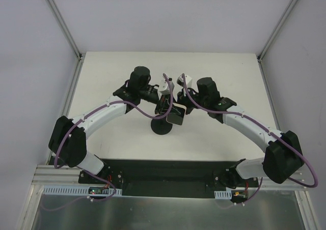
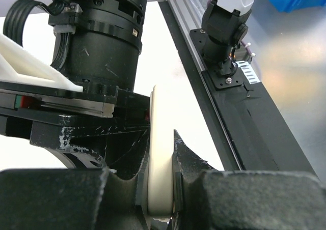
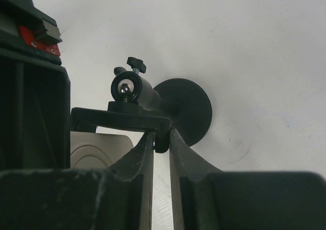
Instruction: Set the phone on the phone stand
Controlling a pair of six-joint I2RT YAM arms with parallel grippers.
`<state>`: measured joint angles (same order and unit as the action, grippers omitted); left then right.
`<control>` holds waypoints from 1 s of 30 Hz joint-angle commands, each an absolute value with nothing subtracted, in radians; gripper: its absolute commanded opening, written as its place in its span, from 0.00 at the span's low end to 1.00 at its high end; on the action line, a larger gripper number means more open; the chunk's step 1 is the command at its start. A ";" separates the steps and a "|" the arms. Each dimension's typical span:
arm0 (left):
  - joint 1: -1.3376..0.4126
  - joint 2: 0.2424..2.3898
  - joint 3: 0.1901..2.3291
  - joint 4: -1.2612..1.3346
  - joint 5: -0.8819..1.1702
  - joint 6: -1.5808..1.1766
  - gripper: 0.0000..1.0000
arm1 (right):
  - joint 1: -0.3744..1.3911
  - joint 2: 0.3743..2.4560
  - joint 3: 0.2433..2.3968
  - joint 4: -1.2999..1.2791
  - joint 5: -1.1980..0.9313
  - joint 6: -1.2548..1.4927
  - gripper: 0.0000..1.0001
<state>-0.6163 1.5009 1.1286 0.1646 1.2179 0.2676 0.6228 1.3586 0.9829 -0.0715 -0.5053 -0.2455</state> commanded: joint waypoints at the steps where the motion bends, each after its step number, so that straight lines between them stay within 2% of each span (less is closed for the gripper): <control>1: -0.612 1.444 1.112 0.187 1.163 0.345 0.00 | 0.620 1.333 0.971 -0.048 -0.526 -0.230 0.01; 11: -0.606 1.396 1.095 0.146 1.048 0.364 0.00 | 0.620 1.321 0.957 -0.028 -0.488 -0.218 0.01; 14: -0.607 1.341 1.059 0.147 0.919 0.322 0.00 | 0.621 1.295 0.928 -0.006 -0.401 -0.189 0.01; 17: -0.639 1.263 1.005 0.146 0.590 0.262 0.00 | 0.623 1.264 0.875 0.095 -0.309 -0.135 0.01; 18: -0.656 1.238 0.970 0.146 0.345 0.258 0.00 | 0.624 1.246 0.862 0.113 -0.257 -0.111 0.01; 22: -0.695 1.145 0.904 0.129 -0.126 0.138 0.00 | 0.691 1.190 0.784 0.225 -0.044 -0.045 0.00; 24: -0.719 1.108 0.861 0.115 -0.262 0.095 0.00 | 0.750 1.149 0.717 0.310 0.169 -0.032 0.00; 25: -0.730 1.100 0.850 0.115 -0.387 0.095 0.00 | 0.832 1.138 0.703 0.340 0.246 -0.035 0.00; 27: -0.742 1.097 0.822 0.142 -0.460 0.088 0.00 | 0.911 1.126 0.695 0.359 0.456 -0.020 0.00; 30: -0.744 1.089 0.743 0.274 -0.506 0.087 0.00 | 0.997 1.129 0.689 0.377 0.605 0.096 0.00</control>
